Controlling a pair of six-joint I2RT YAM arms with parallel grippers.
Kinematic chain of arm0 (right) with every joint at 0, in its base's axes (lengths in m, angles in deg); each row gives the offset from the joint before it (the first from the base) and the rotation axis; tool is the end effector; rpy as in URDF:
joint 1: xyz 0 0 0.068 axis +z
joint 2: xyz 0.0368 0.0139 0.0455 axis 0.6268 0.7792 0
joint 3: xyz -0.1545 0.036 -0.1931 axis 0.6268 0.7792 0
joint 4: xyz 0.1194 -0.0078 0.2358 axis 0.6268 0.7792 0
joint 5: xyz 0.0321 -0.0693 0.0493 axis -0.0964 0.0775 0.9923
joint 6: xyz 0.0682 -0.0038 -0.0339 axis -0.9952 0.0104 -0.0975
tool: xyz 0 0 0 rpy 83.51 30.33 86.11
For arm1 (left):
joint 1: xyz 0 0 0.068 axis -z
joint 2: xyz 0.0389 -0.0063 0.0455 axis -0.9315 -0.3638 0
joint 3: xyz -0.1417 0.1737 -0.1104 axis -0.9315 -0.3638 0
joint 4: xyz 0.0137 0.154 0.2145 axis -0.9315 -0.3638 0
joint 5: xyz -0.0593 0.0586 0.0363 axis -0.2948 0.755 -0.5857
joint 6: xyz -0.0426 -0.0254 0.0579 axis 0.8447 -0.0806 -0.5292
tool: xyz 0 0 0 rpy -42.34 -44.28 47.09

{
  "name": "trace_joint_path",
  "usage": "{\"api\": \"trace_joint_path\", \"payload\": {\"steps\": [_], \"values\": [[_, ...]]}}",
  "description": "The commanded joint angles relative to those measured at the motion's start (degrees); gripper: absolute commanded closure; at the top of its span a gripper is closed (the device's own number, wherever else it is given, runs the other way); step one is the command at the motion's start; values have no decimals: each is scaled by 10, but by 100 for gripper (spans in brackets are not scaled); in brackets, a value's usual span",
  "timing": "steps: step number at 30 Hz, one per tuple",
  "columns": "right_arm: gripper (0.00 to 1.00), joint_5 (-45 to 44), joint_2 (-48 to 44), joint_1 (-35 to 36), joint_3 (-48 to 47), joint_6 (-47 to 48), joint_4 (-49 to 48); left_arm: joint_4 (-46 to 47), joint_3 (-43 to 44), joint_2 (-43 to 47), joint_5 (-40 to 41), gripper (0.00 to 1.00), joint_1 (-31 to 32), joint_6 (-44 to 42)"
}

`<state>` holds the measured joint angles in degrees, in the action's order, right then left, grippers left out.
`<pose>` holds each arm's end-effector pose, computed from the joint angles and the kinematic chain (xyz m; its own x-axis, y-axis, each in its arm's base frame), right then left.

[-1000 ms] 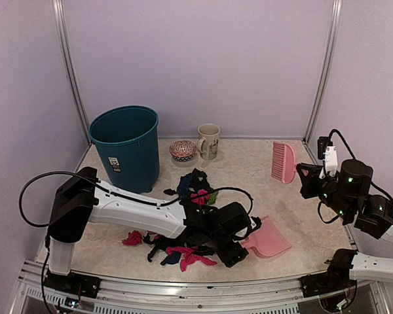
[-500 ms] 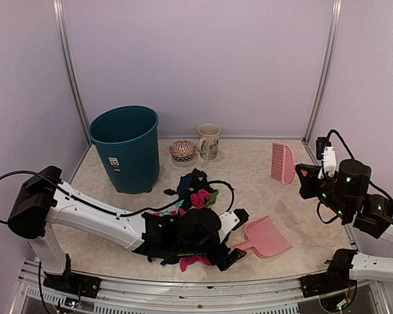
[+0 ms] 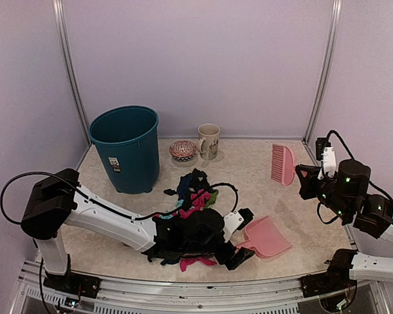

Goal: Sweep away the paper scraps from the table
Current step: Pick up the dustpan from the center of the board.

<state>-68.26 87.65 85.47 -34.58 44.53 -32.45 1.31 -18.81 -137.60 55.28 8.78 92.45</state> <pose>0.1573 0.1193 0.2814 -0.2480 0.1545 -0.9564 -0.2222 0.9518 0.2113 0.1015 -0.4245 0.1301 -0.2932 0.4067 -0.8653 0.9106 0.3945 -0.1231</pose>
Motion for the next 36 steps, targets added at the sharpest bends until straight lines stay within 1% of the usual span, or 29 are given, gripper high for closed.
{"api": "trace_joint_path", "payload": {"steps": [1,5,10,13,17,21,28,31,33,36], "values": [[100,-5,-3,-6,-13,-2,0,1,19,-26,26,1,2,-3],[100,-6,-6,-6,-10,-2,-1,-4,31,-44,15,1,3,-9],[100,-6,-13,-6,-2,-4,-4,-17,54,-71,32,3,10,-24],[100,-6,-15,-6,0,-6,-2,-40,74,-88,60,4,15,-43],[100,-7,-17,-6,2,-7,-3,-60,92,-107,68,12,18,-63],[100,-6,-17,-6,3,-7,-4,-64,96,-116,62,22,18,-71],[100,-2,-11,-6,3,-8,-8,-57,103,-129,52,28,12,-64],[100,-1,-9,-7,1,-7,-8,-58,107,-133,49,34,12,-60],[100,0,-9,-6,0,-7,-8,-57,105,-132,49,41,9,-57],[100,0,-8,-6,1,-7,-9,-52,100,-129,44,47,6,-55]]}}
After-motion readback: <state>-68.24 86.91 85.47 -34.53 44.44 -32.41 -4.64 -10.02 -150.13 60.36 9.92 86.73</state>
